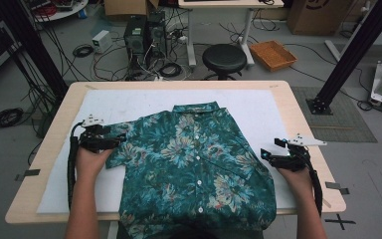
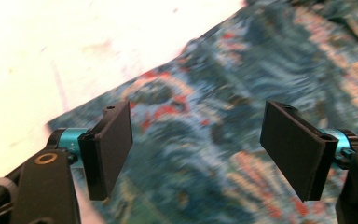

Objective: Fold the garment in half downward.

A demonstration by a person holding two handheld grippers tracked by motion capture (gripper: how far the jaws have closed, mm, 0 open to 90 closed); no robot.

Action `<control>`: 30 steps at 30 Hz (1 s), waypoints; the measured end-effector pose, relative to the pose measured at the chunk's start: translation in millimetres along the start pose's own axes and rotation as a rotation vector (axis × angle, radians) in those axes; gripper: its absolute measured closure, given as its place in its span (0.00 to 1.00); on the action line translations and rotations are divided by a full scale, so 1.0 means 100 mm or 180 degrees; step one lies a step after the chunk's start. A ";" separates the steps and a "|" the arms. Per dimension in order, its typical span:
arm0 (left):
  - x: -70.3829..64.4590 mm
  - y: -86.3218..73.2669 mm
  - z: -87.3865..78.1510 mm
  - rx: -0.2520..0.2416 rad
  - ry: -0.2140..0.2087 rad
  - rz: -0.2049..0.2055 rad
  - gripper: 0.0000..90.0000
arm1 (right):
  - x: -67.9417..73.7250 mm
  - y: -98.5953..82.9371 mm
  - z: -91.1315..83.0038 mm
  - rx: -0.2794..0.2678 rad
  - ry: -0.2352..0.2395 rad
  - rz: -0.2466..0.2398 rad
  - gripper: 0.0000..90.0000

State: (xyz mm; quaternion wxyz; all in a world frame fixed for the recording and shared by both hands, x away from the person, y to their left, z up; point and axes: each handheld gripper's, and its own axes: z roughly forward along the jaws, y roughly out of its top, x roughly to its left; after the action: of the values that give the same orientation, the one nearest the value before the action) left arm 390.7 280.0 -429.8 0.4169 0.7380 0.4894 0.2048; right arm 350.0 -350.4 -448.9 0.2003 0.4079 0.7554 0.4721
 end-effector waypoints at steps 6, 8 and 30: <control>0.10 -0.02 0.06 0.0307 0.0149 -0.0047 0.28 | 0.00 0.00 0.00 0.0008 0.0000 0.0004 0.24; 0.13 -0.04 0.09 0.0409 0.0208 -0.0074 0.28 | 0.00 0.00 0.00 0.0009 -0.0002 0.0000 0.24; 0.14 -0.18 0.05 0.0220 0.0579 -0.0002 0.97 | 0.03 0.01 0.02 0.0049 -0.0076 -0.0097 0.24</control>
State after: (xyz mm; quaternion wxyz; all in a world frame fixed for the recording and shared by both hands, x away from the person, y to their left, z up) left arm 390.5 293.9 -449.4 0.3452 0.7301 0.5323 0.2539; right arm 349.6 -346.8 -449.0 0.2132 0.4035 0.7627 0.4583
